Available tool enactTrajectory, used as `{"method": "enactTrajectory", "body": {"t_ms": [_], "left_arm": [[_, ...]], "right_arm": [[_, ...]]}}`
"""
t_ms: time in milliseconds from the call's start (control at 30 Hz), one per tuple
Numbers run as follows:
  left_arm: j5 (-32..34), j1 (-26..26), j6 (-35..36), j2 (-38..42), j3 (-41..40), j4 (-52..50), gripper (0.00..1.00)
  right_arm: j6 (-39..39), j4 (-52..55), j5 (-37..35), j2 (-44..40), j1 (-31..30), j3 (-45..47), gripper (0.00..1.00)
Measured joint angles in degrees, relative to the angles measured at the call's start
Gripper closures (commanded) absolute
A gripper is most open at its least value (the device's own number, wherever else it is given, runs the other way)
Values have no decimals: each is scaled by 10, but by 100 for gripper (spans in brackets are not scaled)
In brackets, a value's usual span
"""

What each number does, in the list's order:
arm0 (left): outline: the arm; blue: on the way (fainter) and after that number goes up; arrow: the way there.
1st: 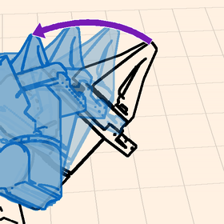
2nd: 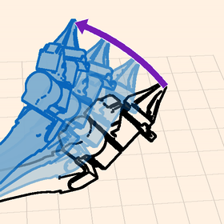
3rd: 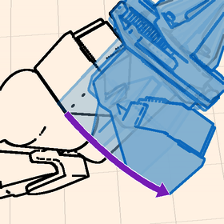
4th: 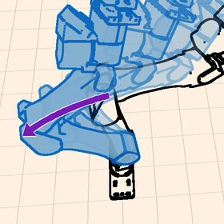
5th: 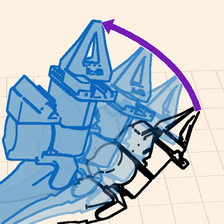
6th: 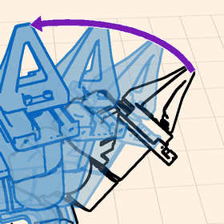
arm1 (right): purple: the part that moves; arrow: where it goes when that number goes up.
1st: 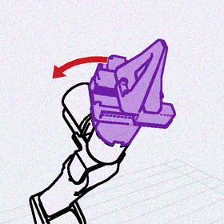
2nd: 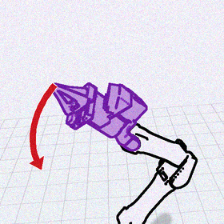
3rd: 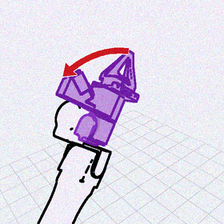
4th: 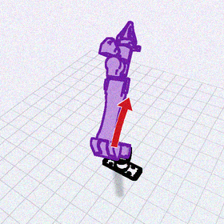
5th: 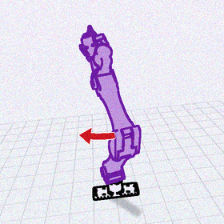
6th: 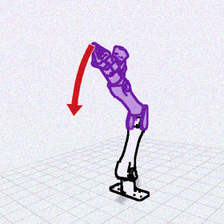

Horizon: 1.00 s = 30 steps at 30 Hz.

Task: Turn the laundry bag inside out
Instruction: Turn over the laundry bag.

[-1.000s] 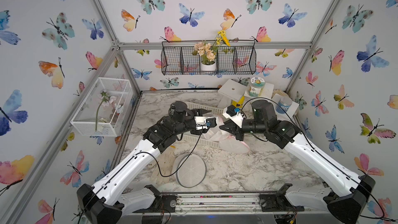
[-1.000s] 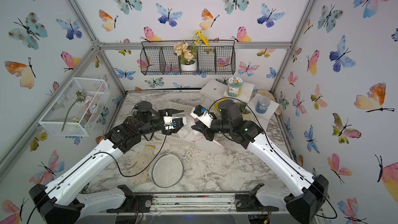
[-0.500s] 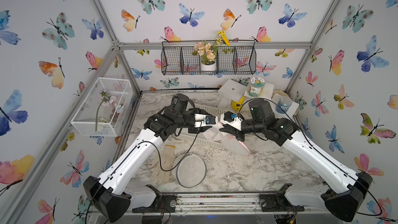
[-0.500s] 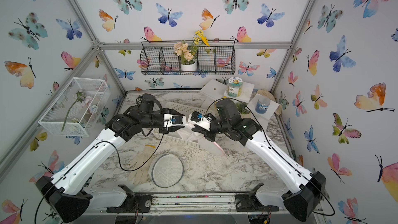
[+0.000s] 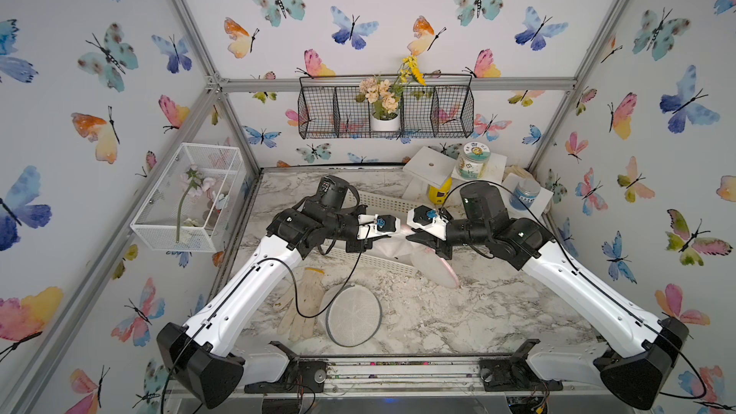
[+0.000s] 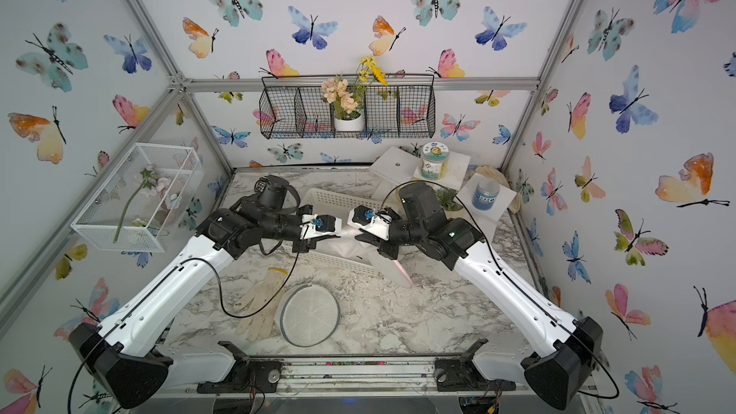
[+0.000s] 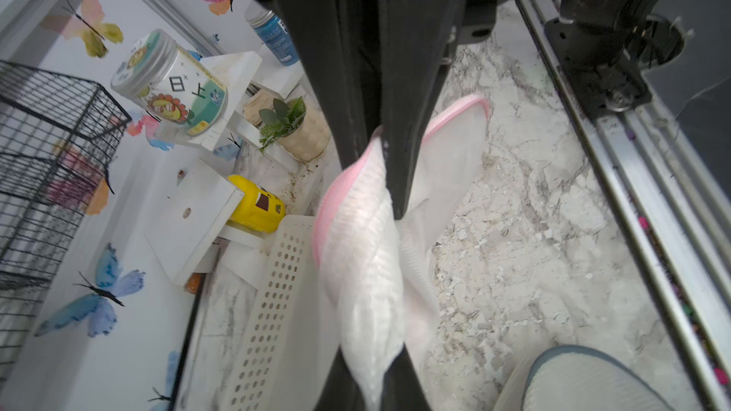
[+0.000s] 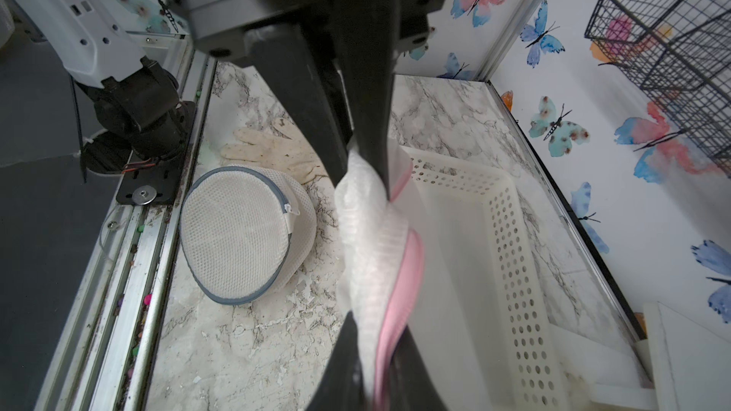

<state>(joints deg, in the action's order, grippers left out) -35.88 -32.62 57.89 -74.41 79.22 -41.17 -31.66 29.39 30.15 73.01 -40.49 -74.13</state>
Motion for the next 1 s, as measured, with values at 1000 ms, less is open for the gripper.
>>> {"method": "enactTrajectory", "body": {"t_ms": [1000], "left_arm": [[-10,41,-163,23,-41,75,100]], "right_arm": [[355,-396,-169,-124,-55,280,36]]}}
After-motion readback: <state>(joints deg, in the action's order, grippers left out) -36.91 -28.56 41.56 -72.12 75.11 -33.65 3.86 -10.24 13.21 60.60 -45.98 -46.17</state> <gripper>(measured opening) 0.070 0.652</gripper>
